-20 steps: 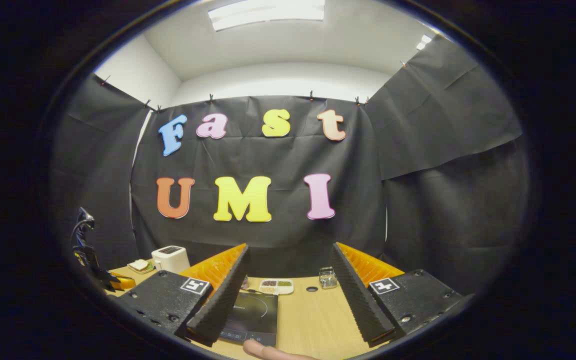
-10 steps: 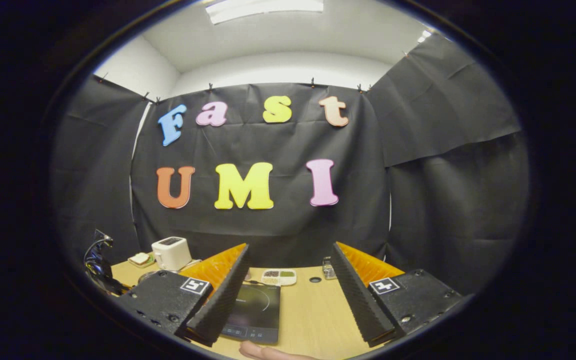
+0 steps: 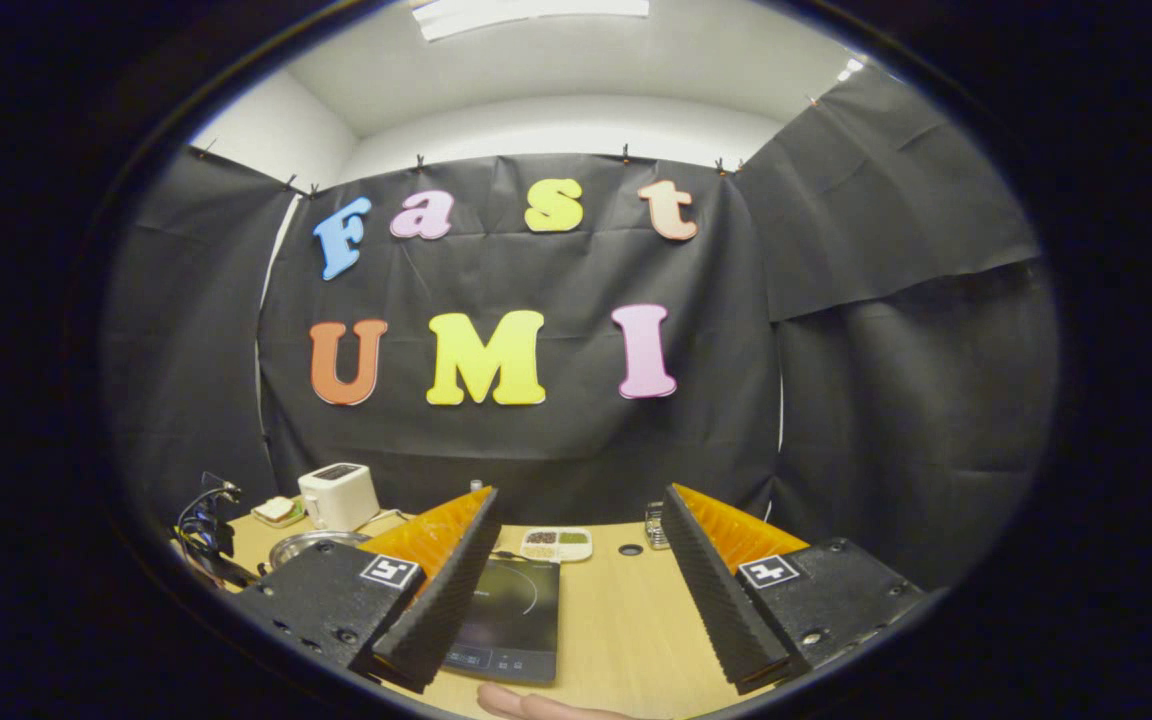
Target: First push the handle of the pot to place it horizontally, then grasp the pot with both hands and set it on the induction cooktop.
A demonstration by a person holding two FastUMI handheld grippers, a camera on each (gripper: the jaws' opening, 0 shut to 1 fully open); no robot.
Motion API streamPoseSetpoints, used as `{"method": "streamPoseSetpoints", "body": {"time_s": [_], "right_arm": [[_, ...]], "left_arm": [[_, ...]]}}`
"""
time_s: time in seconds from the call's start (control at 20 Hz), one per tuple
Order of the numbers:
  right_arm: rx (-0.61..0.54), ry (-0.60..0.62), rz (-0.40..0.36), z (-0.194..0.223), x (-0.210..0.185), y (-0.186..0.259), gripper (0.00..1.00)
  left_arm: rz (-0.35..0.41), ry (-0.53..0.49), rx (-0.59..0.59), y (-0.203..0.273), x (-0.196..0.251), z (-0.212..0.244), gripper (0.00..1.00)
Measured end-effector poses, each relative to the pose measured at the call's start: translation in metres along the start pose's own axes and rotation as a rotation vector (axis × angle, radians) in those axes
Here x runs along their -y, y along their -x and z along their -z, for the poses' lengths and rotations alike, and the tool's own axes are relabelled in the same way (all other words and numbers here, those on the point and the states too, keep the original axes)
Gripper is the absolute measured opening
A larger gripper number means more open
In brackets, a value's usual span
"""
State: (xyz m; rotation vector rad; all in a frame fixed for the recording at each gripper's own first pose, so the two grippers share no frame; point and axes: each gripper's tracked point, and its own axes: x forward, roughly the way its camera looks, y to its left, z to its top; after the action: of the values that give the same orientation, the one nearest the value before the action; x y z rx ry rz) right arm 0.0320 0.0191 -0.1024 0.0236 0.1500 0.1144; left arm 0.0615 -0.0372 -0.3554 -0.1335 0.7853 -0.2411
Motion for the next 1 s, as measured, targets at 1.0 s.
{"method": "streamPoseSetpoints", "body": {"time_s": [1.0], "right_arm": [[-0.024, 0.047, -0.031, 0.004, -0.031, -0.026, 0.99]], "left_arm": [[-0.019, 0.032, -0.065, -0.035, -0.070, -0.026, 0.00]]}}
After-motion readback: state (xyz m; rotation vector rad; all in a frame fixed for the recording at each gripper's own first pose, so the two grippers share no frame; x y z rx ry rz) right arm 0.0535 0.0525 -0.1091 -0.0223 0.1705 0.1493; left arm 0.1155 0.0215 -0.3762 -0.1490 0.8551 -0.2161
